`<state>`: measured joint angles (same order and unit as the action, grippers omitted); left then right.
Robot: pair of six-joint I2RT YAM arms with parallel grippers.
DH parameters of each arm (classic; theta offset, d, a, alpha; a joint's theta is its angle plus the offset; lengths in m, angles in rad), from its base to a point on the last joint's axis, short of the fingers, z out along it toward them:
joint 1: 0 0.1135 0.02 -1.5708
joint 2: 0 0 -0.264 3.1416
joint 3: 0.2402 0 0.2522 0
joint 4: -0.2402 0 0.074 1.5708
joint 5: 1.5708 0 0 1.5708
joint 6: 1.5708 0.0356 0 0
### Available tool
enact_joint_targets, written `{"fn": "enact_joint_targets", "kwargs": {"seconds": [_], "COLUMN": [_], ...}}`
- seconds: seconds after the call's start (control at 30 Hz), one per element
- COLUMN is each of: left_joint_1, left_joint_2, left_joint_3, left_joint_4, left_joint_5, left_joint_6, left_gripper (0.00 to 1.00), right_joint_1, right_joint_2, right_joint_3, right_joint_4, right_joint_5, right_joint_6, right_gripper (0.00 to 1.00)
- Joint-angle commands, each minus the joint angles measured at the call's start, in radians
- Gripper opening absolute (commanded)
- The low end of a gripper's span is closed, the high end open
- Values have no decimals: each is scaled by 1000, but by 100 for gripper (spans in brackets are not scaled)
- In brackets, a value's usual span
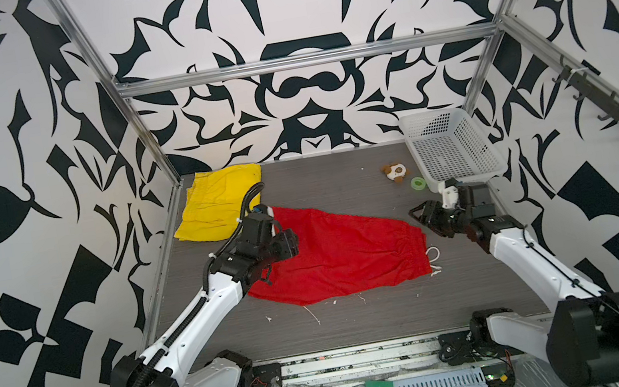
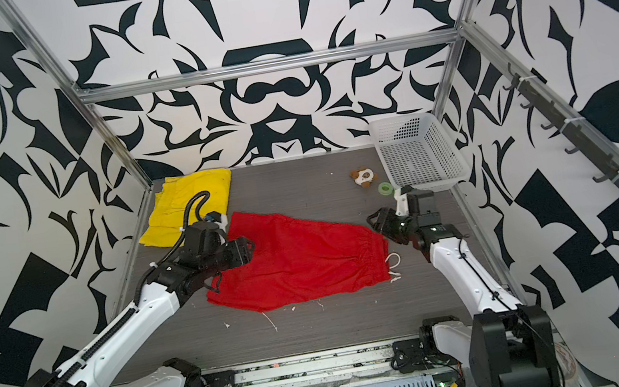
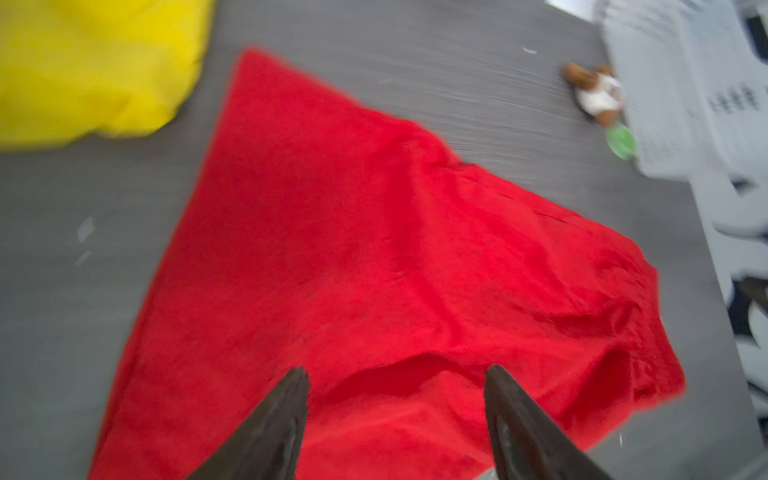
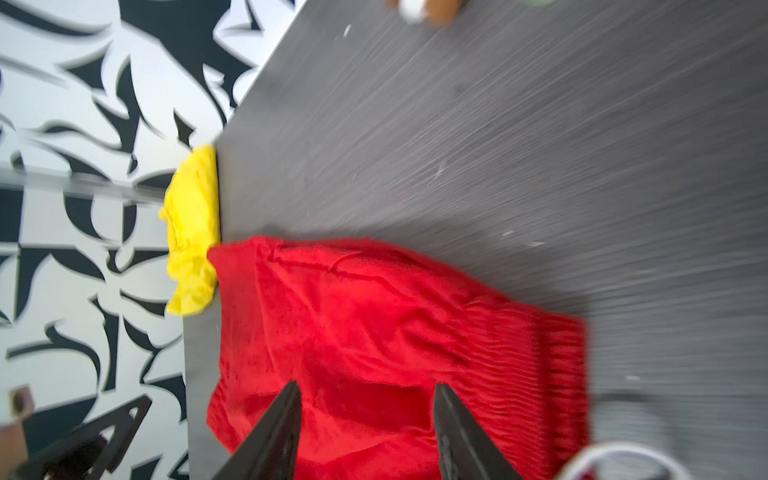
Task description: Fold and stack the shorts
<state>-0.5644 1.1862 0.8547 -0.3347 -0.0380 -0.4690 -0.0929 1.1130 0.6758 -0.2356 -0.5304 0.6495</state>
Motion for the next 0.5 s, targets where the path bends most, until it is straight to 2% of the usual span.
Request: {"fn": "enact_joint_targets", "kwargs": {"seconds": [0.0, 0.13, 0.23, 0.37, 0.47], "left_joint_1": [-100, -224, -307, -402, -433], "left_joint_2": [118, 316, 469, 658, 757], "left_joint_3": [70, 204, 318, 479, 559], "left_joint_4": [89, 120, 121, 75, 72], "left_joint_5": [80, 183, 247, 283, 334], "left_joint_6": [243, 421, 529, 681, 742], "left_gripper": [72, 76, 78, 82, 83], "right_joint_1": [-114, -254, -305, -312, -322], "right_joint_2": [0, 24, 40, 33, 31], "right_joint_3": [-46, -98, -132, -149, -163], "right_joint_4": [-59, -37, -8, -30, -40], "right_joint_5": [-167, -258, -297, -251, -207], "right_joint_6": [-51, -34, -5, -25, -36], "right_gripper": [55, 55, 55, 56, 57]}}
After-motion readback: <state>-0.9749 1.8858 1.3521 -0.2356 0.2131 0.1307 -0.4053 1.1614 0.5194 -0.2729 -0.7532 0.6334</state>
